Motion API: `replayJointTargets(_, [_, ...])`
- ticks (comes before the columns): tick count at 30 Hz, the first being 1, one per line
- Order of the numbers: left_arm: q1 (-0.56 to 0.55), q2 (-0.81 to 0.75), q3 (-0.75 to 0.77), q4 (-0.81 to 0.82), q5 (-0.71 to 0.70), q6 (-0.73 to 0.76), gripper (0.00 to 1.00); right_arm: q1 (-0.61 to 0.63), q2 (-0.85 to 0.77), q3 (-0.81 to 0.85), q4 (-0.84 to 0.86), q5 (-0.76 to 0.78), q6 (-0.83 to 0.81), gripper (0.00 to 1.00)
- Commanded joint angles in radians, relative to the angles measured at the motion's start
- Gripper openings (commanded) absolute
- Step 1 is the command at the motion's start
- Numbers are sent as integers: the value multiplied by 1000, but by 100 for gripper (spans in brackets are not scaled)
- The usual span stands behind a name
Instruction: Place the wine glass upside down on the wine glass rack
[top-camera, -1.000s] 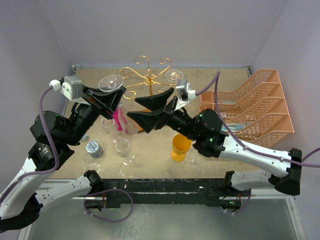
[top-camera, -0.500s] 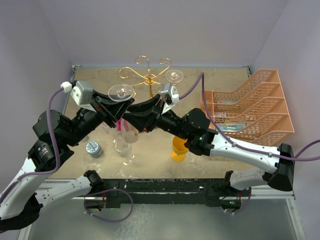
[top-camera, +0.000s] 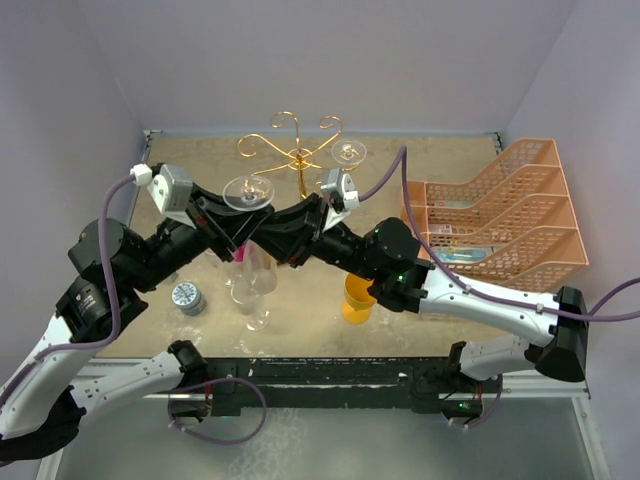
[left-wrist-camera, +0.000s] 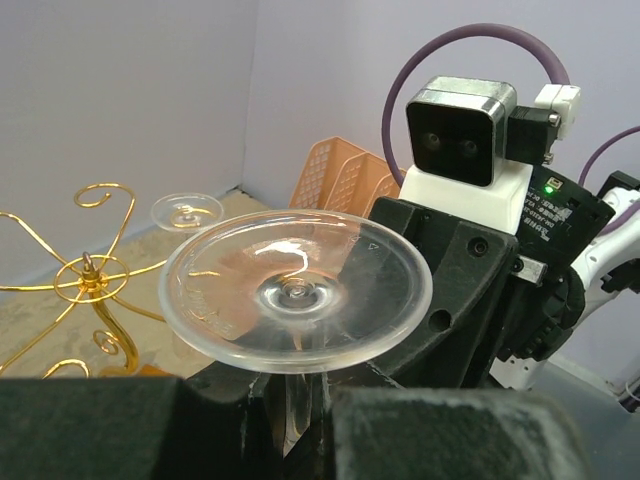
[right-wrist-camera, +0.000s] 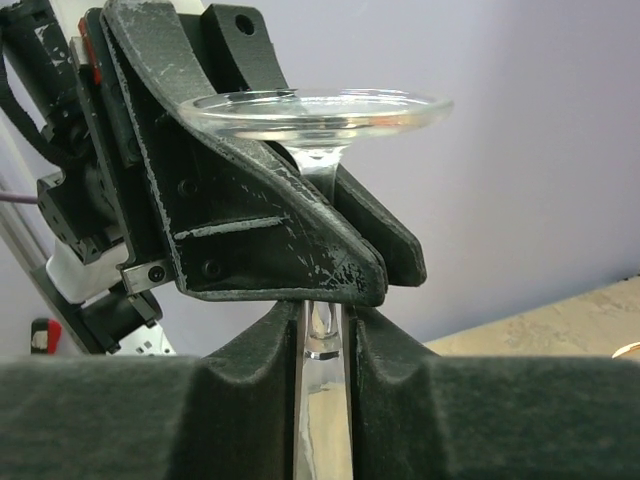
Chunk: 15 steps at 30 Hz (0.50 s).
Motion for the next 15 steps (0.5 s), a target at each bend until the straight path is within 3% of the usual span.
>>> replayJointTargets(1, [-2,3,20,34,87,-43,0,2,1,9,78,-28,-17,14])
replayJointTargets(3, [-2,3,22,30,91,-47,0,1,-2,-10,101,-46,-10,2])
replayJointTargets(5, [-2,-3,21,20,82,-47,1,2,-8,-26,129,-36,-2,0])
replayJointTargets(8, [-2,-15,13,5,40,-47,19,2,-20,-56,166,29,3,0])
replayJointTargets(12, [-2,-49,-19,-4,-52,-48,50,2,-60,-128,249,155,16,0])
replayJointTargets(15, [-2,-84,-59,-13,-120,-35,60,2,-86,-186,288,263,22,0])
